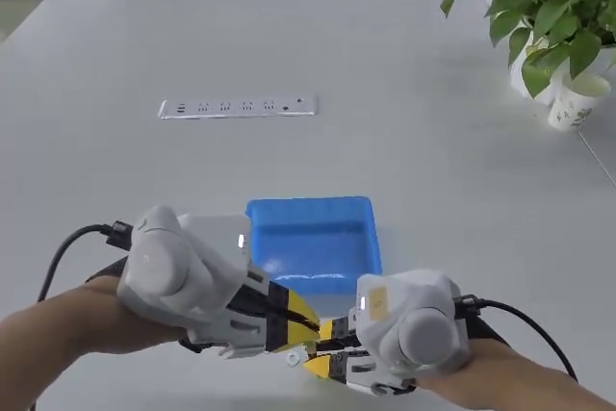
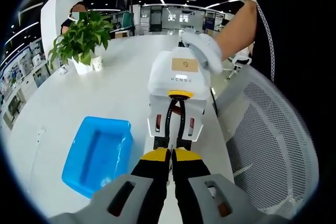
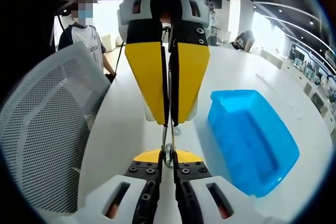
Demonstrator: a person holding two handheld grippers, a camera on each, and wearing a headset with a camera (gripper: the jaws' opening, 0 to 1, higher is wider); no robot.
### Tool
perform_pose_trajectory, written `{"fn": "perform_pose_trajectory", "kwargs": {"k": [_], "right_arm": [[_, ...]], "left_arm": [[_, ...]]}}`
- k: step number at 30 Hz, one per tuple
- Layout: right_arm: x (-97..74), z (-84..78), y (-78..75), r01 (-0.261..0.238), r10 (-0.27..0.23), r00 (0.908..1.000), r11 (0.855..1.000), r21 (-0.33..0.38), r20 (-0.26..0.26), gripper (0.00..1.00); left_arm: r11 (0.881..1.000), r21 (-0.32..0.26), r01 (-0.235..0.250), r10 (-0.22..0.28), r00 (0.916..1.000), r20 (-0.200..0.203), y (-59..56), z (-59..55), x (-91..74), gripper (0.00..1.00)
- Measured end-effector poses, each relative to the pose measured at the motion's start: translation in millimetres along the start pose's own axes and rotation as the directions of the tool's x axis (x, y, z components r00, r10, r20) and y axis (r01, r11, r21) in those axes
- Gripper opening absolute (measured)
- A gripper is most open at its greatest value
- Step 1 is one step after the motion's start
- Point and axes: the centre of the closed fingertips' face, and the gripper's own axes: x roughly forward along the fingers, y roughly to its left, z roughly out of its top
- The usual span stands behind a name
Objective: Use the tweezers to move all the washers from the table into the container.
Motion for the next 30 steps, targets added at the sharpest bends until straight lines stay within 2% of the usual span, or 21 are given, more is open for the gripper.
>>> {"fn": "perform_pose_trajectory", "kwargs": {"k": [13, 26, 30], "right_arm": [[-10.2, 14.7, -5.8, 0.006, -0.005, 0.9999, 1.0, -0.027, 0.011, 0.09], [-22.2, 37.4, -23.0, 0.024, -0.022, 0.9993, 0.997, -0.068, 0.031, 0.09], [-26.8, 43.2, -31.4, 0.033, -0.03, 0.9989, 0.997, -0.076, 0.036, 0.09]], "left_arm": [[1.0, -0.001, -0.001, 0.001, 0.9999, 0.012, 3.7, 13.1, -13.4, 0.05], [0.999, 0.029, -0.021, 0.02, 0.9998, 0.009, 16.5, 32.2, -31.0, 0.05], [0.999, 0.042, -0.029, 0.028, 0.9996, 0.009, 23.7, 38.2, -35.5, 0.05]]}}
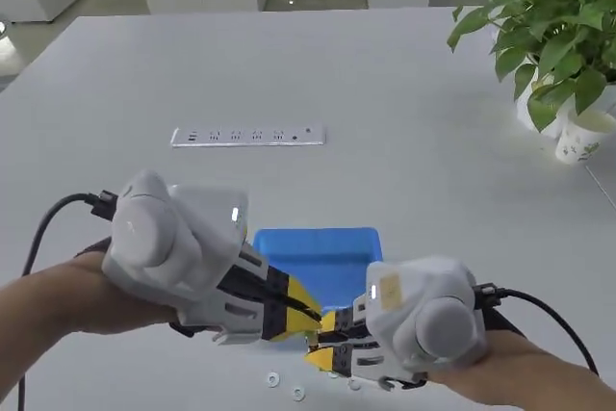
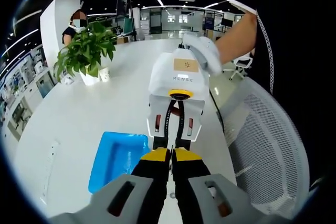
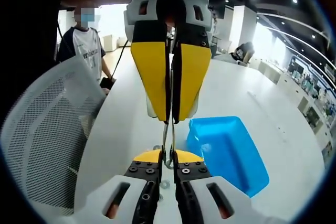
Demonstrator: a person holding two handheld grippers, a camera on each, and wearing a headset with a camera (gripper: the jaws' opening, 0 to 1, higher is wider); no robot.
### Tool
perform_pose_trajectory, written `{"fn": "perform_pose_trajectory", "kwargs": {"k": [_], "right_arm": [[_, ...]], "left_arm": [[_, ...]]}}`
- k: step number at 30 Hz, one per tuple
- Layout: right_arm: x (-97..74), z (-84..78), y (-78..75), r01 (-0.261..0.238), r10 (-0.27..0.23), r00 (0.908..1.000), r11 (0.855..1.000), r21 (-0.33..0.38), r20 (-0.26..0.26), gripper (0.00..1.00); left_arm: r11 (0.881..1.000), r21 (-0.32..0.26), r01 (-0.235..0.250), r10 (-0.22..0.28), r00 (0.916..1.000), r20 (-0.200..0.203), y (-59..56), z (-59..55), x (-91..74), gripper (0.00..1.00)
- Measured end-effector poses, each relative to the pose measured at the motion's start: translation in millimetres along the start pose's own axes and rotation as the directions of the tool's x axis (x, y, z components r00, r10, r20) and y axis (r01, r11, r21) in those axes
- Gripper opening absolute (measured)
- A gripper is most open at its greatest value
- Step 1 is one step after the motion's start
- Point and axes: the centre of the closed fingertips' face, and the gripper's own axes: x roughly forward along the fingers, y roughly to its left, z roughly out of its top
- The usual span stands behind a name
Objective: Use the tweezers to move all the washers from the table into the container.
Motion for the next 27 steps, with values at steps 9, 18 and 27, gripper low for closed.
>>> {"fn": "perform_pose_trajectory", "kwargs": {"k": [9, 18, 27], "right_arm": [[-5.0, 5.0, -21.0, 0.02, -0.02, 0.9997, 1.0, 0.003, 0.01, 0.09], [-10.6, 4.5, -44.9, 0.047, -0.047, 0.9988, 0.999, 0.004, 0.01, 0.09], [-9.6, -4.0, -65.0, 0.063, -0.063, 0.998, 0.998, 0.017, 0.005, 0.09]], "left_arm": [[1.0, 0.01, -0.005, 0.005, 1.0, 0.003, 20.5, 8.9, -2.9, 0.05], [1.0, 0.025, -0.006, 0.006, 0.9999, 0.008, 41.4, 16.0, -1.6, 0.05], [0.999, 0.039, -0.001, 0.001, 1.0, -0.001, 60.4, 15.9, 7.3, 0.05]]}}
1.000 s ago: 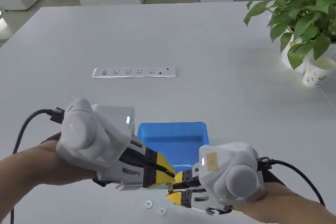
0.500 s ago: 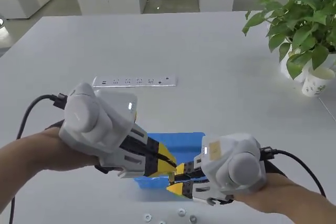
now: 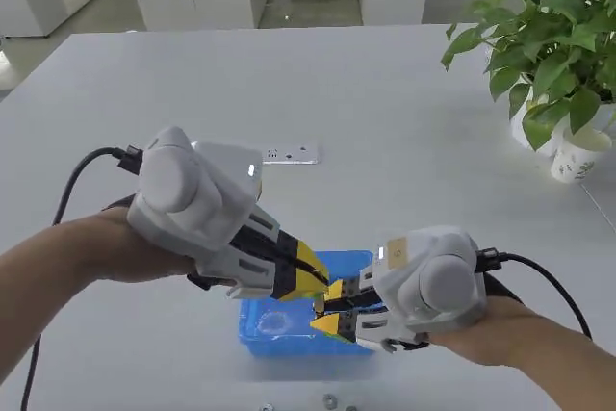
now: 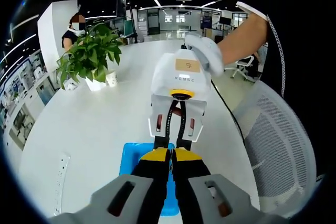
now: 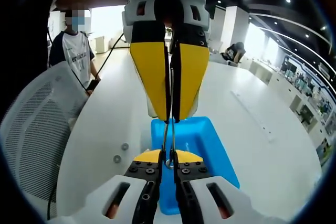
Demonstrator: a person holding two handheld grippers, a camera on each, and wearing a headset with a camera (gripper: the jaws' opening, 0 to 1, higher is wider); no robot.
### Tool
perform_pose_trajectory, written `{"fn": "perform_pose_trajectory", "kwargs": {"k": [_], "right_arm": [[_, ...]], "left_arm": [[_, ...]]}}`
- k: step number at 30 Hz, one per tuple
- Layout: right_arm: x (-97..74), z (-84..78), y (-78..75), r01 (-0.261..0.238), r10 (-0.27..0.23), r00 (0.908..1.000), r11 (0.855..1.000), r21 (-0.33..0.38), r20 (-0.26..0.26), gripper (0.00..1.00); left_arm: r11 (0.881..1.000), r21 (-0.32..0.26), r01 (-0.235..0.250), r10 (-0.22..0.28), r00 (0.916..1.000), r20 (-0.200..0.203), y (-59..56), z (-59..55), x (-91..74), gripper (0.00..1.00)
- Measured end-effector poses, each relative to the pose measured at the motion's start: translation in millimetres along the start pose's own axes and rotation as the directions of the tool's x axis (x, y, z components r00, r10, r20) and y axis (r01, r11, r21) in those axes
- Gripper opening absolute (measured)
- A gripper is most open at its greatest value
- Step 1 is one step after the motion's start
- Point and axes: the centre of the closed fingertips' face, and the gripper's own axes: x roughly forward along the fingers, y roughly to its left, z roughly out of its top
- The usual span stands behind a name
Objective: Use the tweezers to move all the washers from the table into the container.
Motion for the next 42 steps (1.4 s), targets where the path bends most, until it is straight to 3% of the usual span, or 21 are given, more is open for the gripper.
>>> {"fn": "perform_pose_trajectory", "kwargs": {"k": [11, 20, 32, 42], "right_arm": [[8.8, -18.1, -17.4, -0.003, 0.003, 0.9998, 1.0, 0.024, -0.021, 0.09], [14.7, -37.2, -24.7, -0.013, 0.015, 0.9989, 0.998, 0.054, -0.045, 0.1], [21.3, -52.9, -26.6, -0.034, 0.039, 0.9961, 0.998, 0.06, -0.079, 0.1], [21.4, -55.8, -25.7, -0.039, 0.044, 0.9956, 0.997, 0.064, -0.083, 0.11]], "left_arm": [[1.0, -0.008, 0.0, 0.0, 1.0, -0.006, 19.9, -11.9, 14.3, 0.05], [1.0, -0.016, 0.012, -0.012, 0.9999, -0.011, 28.9, -20.7, 31.4, 0.05], [0.999, -0.033, 0.031, -0.031, 0.9995, -0.004, 32.0, -29.3, 44.0, 0.05], [0.999, -0.033, 0.04, -0.04, 0.9992, 0.003, 29.4, -28.0, 47.4, 0.05]]}}
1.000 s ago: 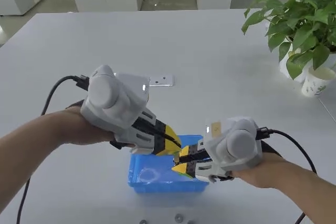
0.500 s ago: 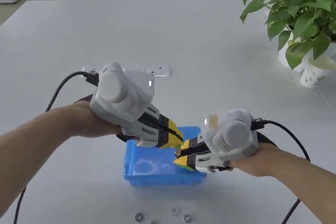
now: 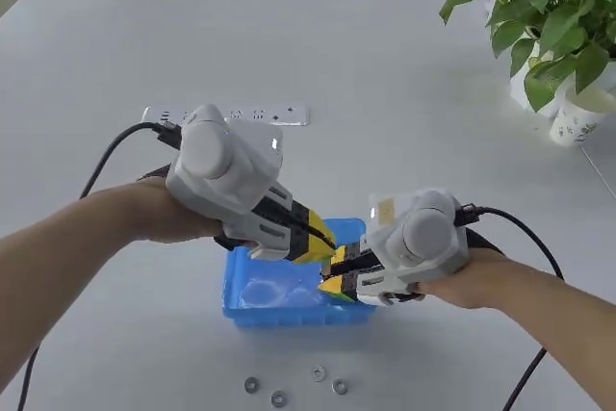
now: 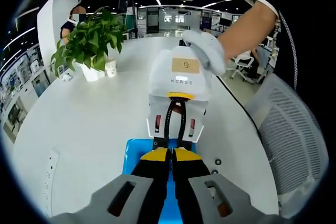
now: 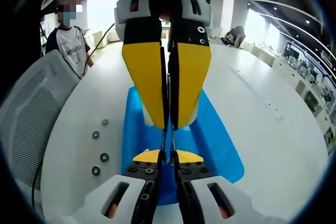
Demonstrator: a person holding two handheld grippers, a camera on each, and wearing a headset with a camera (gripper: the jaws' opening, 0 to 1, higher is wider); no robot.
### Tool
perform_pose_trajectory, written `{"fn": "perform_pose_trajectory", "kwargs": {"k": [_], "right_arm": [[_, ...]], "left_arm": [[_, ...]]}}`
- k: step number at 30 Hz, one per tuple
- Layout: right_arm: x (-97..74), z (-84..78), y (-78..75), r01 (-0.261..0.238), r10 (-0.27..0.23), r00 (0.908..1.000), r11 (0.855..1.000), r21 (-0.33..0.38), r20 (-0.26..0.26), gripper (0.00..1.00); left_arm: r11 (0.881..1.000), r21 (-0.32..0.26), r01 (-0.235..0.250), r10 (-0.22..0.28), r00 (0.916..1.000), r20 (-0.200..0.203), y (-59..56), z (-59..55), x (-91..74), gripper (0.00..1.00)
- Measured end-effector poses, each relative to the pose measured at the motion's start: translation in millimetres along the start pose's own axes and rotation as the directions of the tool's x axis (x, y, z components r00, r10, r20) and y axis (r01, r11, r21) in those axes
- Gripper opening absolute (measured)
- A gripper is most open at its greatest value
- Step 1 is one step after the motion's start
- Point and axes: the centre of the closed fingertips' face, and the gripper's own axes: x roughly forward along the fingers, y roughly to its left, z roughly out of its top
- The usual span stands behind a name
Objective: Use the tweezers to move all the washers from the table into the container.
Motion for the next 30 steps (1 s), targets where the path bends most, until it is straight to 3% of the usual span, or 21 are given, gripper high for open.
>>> {"fn": "perform_pose_trajectory", "kwargs": {"k": [11, 30], "right_arm": [[-0.6, -1.5, -0.7, 0.006, -0.006, 1.0, 1.0, -0.007, -0.004, 0.11], [-9.1, 12.3, 4.8, 0.017, -0.017, 0.9998, 1.0, -0.022, 0.013, 0.11]], "left_arm": [[1.0, -0.001, 0.004, -0.004, 1.0, 0.003, -0.8, 0.5, 0.0, 0.05], [1.0, -0.009, -0.005, 0.005, 1.0, 0.005, -4.6, 7.9, -14.4, 0.05]]}}
